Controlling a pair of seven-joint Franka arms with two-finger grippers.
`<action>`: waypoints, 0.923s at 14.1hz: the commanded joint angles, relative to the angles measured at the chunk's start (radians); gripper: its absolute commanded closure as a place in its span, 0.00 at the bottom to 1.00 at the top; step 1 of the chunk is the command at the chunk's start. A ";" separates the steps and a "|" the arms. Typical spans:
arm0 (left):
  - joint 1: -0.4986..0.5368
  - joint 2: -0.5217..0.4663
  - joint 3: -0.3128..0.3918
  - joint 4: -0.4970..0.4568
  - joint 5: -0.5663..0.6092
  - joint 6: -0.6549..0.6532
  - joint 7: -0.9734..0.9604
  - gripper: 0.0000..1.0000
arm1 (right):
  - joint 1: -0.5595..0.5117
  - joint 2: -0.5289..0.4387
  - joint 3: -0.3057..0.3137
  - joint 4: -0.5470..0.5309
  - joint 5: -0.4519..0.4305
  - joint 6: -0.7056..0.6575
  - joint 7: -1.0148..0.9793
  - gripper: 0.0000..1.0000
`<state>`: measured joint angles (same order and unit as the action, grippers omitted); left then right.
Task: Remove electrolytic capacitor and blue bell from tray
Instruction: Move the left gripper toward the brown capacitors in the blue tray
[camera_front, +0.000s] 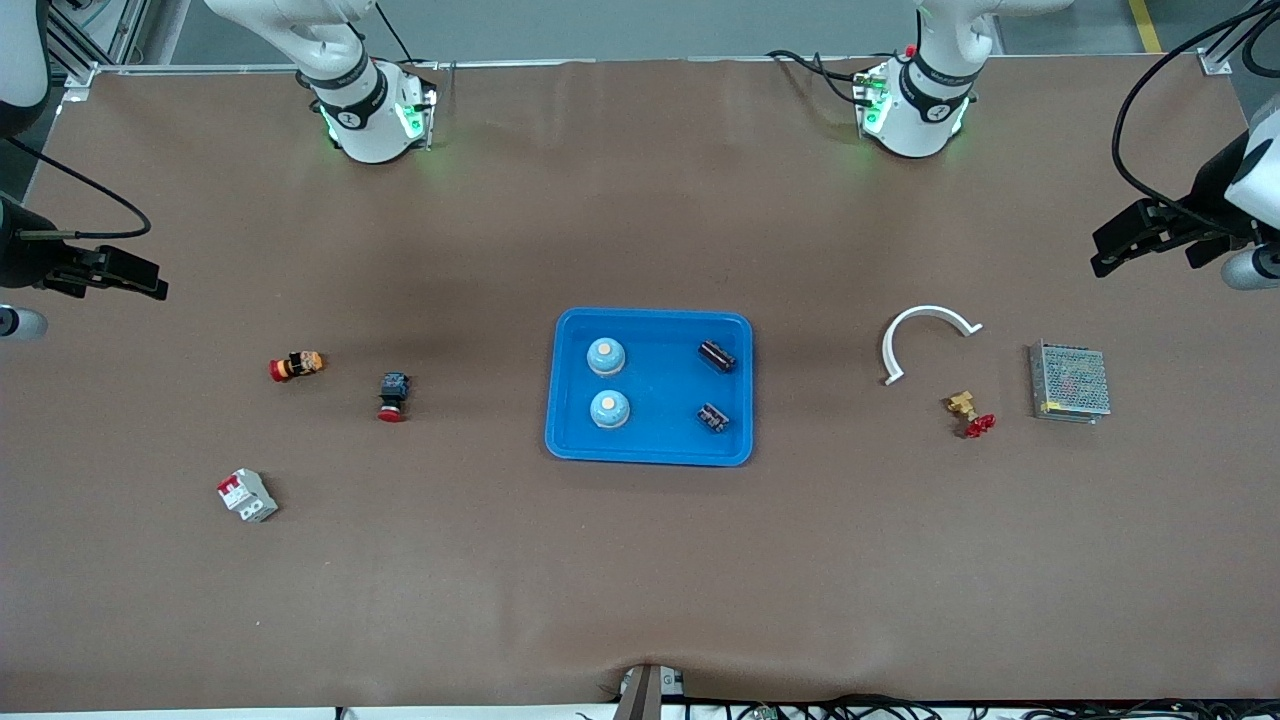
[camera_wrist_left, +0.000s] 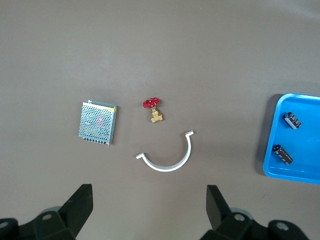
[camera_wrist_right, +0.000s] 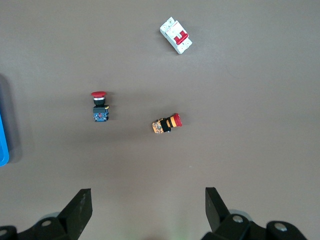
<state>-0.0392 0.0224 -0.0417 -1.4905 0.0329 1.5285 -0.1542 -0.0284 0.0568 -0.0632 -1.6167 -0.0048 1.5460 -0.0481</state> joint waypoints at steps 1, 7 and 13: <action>0.002 0.007 -0.003 0.018 -0.002 -0.004 0.005 0.00 | -0.018 -0.005 0.016 0.009 -0.006 -0.015 -0.010 0.00; -0.011 0.024 -0.006 0.010 -0.007 -0.002 -0.025 0.00 | -0.018 -0.005 0.016 0.008 -0.006 -0.015 -0.012 0.00; -0.068 0.036 -0.023 -0.126 -0.013 0.128 -0.140 0.00 | -0.016 -0.003 0.016 0.009 -0.006 -0.014 -0.009 0.00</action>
<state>-0.0900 0.0631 -0.0590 -1.5519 0.0311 1.5898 -0.2715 -0.0284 0.0568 -0.0624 -1.6165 -0.0048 1.5451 -0.0482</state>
